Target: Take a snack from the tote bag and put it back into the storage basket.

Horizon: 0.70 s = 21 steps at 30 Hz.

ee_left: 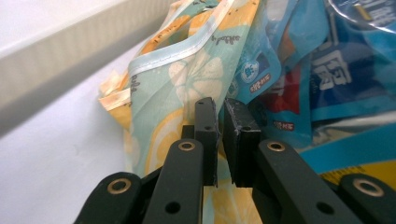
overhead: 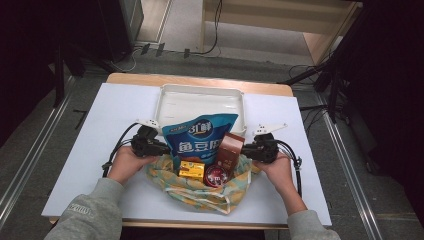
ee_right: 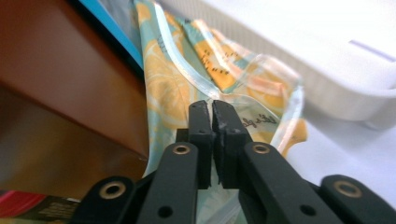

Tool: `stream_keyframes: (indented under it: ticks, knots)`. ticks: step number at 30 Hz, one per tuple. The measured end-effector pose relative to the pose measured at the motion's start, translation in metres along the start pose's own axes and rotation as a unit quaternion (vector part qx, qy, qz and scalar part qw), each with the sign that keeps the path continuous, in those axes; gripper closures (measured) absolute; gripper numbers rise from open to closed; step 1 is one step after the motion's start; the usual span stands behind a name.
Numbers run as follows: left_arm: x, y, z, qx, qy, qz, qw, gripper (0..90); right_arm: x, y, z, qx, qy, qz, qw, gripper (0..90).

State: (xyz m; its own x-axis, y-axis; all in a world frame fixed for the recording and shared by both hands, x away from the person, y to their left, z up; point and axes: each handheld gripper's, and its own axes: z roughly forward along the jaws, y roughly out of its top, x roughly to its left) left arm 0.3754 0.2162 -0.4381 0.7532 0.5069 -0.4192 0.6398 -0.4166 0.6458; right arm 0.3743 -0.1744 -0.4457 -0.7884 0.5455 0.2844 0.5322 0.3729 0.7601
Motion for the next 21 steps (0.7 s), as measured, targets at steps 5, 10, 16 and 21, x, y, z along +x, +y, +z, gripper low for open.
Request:
stream_keyframes:
  ticks: [5,10,16,21]
  knots:
    - [-0.003,0.000,-0.006,0.000,0.004,0.005,1.0000,81.3,-0.001,0.002,-0.006,0.006,-0.011,-0.004,0.9999,78.3]
    - [-0.006,0.001,-0.010,0.000,0.014,0.013,0.9998,75.9,-0.005,0.004,-0.019,-0.014,-0.028,0.001,0.9995,71.7]
    - [-0.013,0.004,-0.017,0.018,0.026,0.026,0.9991,65.8,-0.014,0.003,-0.028,-0.022,-0.051,0.015,0.9983,64.3]
    - [-0.019,0.003,-0.022,0.016,0.024,0.034,0.9990,60.4,-0.019,0.003,-0.028,-0.022,-0.065,0.015,0.9976,58.3]
